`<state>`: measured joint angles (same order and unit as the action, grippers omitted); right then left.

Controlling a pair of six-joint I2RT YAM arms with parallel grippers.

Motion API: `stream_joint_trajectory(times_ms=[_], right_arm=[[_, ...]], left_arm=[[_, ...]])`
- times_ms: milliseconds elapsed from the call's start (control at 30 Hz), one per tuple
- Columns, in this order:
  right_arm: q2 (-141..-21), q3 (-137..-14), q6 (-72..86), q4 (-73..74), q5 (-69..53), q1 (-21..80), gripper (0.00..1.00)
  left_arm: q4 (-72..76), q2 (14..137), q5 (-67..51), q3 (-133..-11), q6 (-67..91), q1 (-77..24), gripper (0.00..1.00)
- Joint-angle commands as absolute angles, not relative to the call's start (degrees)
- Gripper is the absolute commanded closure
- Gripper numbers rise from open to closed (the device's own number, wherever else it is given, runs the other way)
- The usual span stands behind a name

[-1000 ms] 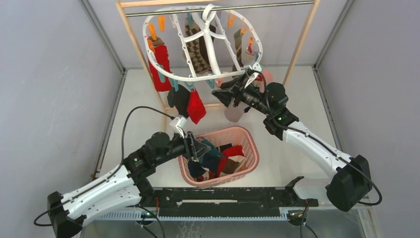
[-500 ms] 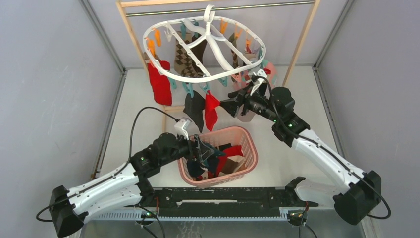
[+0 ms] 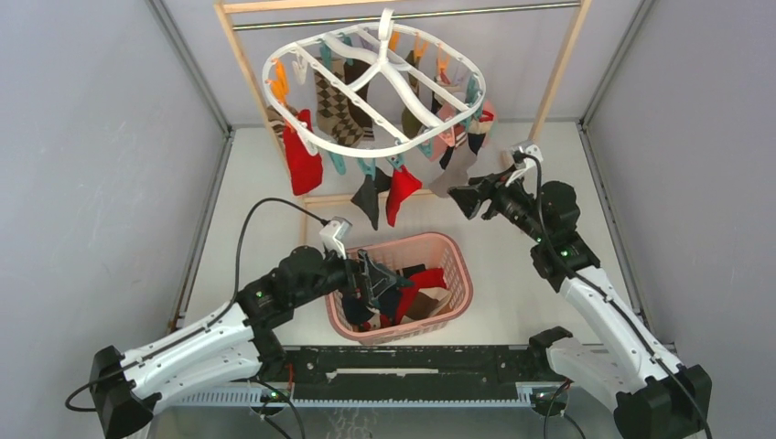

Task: Remove the socks clipped to the hanger
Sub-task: Place the sock in the bin, then remove the sock from the hanger.

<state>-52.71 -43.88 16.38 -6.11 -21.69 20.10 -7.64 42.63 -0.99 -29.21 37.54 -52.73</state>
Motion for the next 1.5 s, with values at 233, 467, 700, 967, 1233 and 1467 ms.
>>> stream_joint_trajectory(times_ms=[233,467,700,967,1233,1467], right_arm=[[-57.1,-41.7,20.2,-14.7,-24.3,7.3,0.27],[-65.1,-41.5,20.4,-26.9,-26.2,6.7,0.27],[-73.1,-43.5,17.6,-34.8,-22.4,10.2,0.26],[-85.4,-52.5,13.9,-34.2,-10.7,16.1,0.23],[-93.7,-60.2,18.1,-33.3,-0.6,15.4,0.62],[-91.9,-60.3,18.7,-31.5,1.2,14.2,1.0]], left_arm=[[-9.8,36.2,2.2,-31.2,37.5,-53.1,0.0],[-9.8,34.4,1.6,-31.2,37.6,-53.5,0.0],[-9.2,34.3,1.2,-31.2,37.8,-53.8,0.0],[-8.8,35.0,0.9,-31.7,37.8,-54.3,0.0],[-8.6,35.1,0.6,-31.5,38.0,-54.8,0.0],[-8.0,35.4,0.4,-30.9,38.2,-55.3,0.0]])
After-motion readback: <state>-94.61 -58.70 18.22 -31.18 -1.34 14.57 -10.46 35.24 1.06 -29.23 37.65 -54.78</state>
